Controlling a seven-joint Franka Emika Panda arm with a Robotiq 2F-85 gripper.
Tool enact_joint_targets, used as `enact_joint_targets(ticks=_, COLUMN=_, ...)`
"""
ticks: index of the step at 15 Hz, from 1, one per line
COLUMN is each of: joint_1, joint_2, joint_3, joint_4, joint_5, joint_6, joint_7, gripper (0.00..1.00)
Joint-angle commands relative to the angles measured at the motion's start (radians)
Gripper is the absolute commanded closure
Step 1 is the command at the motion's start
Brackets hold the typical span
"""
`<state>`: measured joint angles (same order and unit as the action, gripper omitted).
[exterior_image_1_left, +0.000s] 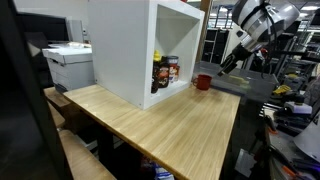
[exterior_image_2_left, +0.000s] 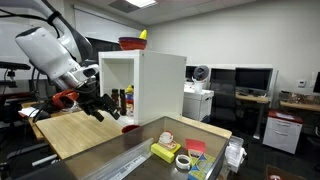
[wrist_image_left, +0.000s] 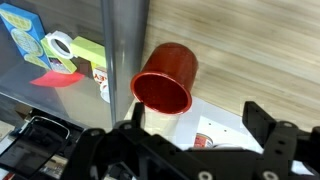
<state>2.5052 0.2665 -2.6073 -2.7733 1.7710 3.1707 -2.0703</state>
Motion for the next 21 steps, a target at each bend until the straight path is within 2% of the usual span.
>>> enact_joint_targets(ticks=1, joint_1=-0.011, joint_2=-0.016, joint_3=0.000, joint_4=0.000, joint_5=-0.096, joint_6=-0.023, joint_7=0.036, gripper=0.00)
enact_joint_targets(ticks=6, joint_1=-0.039, joint_2=-0.054, joint_3=0.000, joint_4=0.000, joint_5=-0.236, joint_6=-0.065, joint_7=0.121, gripper=0.00)
enact_joint_targets(ticks=10, joint_1=-0.078, joint_2=-0.069, joint_3=0.004, joint_4=0.001, joint_5=-0.423, joint_6=-0.085, joint_7=0.244, gripper=0.00)
enact_joint_targets(ticks=12, joint_1=-0.107, joint_2=-0.037, joint_3=0.014, joint_4=-0.011, joint_5=-0.553, joint_6=-0.118, joint_7=0.336, gripper=0.00)
enact_joint_targets(ticks=21, joint_1=-0.166, joint_2=0.063, joint_3=0.020, joint_4=0.012, joint_5=-0.835, joint_6=-0.310, joint_7=0.551, gripper=0.00)
